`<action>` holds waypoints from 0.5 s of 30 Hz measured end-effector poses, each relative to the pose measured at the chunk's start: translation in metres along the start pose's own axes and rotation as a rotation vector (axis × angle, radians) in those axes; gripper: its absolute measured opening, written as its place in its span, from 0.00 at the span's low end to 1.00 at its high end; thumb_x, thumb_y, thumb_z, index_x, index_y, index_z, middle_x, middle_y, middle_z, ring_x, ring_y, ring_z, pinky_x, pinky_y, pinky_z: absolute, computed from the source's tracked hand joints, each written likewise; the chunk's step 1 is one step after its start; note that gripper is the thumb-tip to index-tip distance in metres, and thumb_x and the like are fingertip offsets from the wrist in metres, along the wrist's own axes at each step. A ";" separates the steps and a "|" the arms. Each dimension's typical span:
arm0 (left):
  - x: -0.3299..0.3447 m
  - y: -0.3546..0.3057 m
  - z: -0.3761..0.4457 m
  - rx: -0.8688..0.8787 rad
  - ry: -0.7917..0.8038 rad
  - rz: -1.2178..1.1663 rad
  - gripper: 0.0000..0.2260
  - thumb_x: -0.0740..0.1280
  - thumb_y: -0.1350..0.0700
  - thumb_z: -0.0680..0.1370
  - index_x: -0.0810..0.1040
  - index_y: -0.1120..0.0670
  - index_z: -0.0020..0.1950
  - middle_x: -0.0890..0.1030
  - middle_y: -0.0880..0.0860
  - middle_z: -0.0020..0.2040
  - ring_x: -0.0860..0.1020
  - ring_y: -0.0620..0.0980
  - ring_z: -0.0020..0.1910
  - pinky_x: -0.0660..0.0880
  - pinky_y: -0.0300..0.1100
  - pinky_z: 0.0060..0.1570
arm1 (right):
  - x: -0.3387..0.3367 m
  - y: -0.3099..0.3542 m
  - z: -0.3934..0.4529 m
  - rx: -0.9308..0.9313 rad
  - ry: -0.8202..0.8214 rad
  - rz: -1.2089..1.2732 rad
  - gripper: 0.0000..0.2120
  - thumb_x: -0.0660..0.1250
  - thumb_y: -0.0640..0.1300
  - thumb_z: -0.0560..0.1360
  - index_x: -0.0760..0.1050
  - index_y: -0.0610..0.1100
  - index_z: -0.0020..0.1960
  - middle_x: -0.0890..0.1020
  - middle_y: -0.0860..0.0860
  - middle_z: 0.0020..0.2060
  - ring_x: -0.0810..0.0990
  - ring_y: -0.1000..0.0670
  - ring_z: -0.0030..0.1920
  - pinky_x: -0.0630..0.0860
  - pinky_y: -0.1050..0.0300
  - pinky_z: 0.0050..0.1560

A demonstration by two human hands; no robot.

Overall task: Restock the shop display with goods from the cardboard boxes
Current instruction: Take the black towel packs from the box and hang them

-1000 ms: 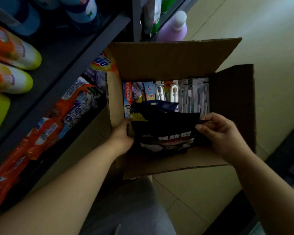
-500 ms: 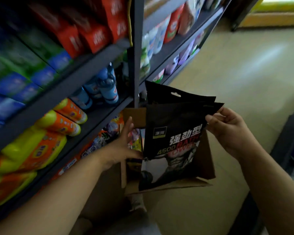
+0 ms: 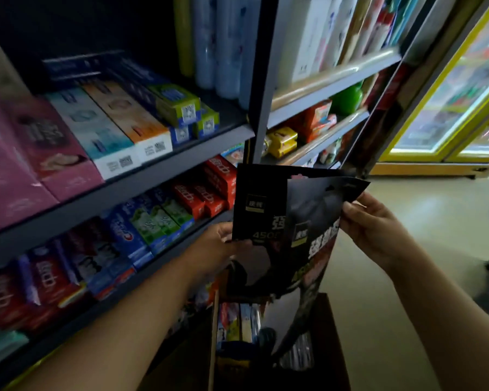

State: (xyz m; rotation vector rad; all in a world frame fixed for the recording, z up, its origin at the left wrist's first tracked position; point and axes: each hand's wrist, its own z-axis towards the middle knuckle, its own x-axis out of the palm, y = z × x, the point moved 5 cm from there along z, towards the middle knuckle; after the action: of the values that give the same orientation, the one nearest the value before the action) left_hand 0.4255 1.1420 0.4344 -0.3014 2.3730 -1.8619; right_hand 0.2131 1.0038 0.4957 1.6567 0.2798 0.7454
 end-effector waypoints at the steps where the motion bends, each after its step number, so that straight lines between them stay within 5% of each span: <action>1: -0.002 -0.011 -0.008 0.022 -0.025 -0.007 0.10 0.66 0.67 0.77 0.79 0.55 0.53 0.84 0.43 0.45 0.82 0.39 0.46 0.75 0.31 0.39 | 0.008 0.009 0.001 -0.013 -0.004 -0.009 0.18 0.80 0.45 0.59 0.82 0.43 0.47 0.86 0.45 0.45 0.85 0.49 0.45 0.81 0.57 0.45; 5: -0.010 -0.054 -0.042 0.106 -0.107 0.041 0.14 0.62 0.68 0.78 0.79 0.50 0.48 0.84 0.41 0.37 0.81 0.36 0.37 0.75 0.30 0.36 | 0.042 0.043 0.003 -0.062 -0.042 -0.090 0.16 0.82 0.48 0.55 0.79 0.45 0.36 0.84 0.48 0.37 0.84 0.51 0.40 0.82 0.57 0.42; 7: -0.018 -0.074 -0.056 0.128 -0.158 0.044 0.13 0.64 0.63 0.79 0.80 0.45 0.50 0.85 0.40 0.42 0.82 0.37 0.43 0.77 0.32 0.42 | 0.059 0.064 0.004 -0.104 -0.076 -0.104 0.07 0.76 0.42 0.59 0.77 0.46 0.32 0.82 0.49 0.31 0.83 0.53 0.35 0.81 0.59 0.38; 9: -0.026 -0.098 -0.068 0.164 -0.199 0.020 0.10 0.66 0.57 0.79 0.80 0.42 0.54 0.85 0.42 0.48 0.82 0.42 0.50 0.78 0.41 0.52 | 0.077 0.087 0.006 -0.131 -0.091 -0.122 0.04 0.69 0.37 0.67 0.75 0.43 0.36 0.83 0.51 0.29 0.83 0.54 0.32 0.80 0.61 0.34; 15: -0.051 -0.177 -0.112 0.298 -0.334 -0.205 0.07 0.60 0.53 0.81 0.73 0.40 0.52 0.79 0.38 0.53 0.77 0.36 0.50 0.73 0.30 0.43 | 0.122 0.162 0.011 -0.260 -0.226 -0.299 0.09 0.63 0.36 0.79 0.69 0.43 0.41 0.81 0.50 0.31 0.81 0.53 0.29 0.79 0.57 0.32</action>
State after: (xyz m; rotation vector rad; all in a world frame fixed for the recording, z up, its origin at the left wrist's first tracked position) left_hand 0.4679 1.2193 0.6313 -0.7789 1.8781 -2.0257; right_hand 0.2777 1.0265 0.6867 1.3973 0.2516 0.3491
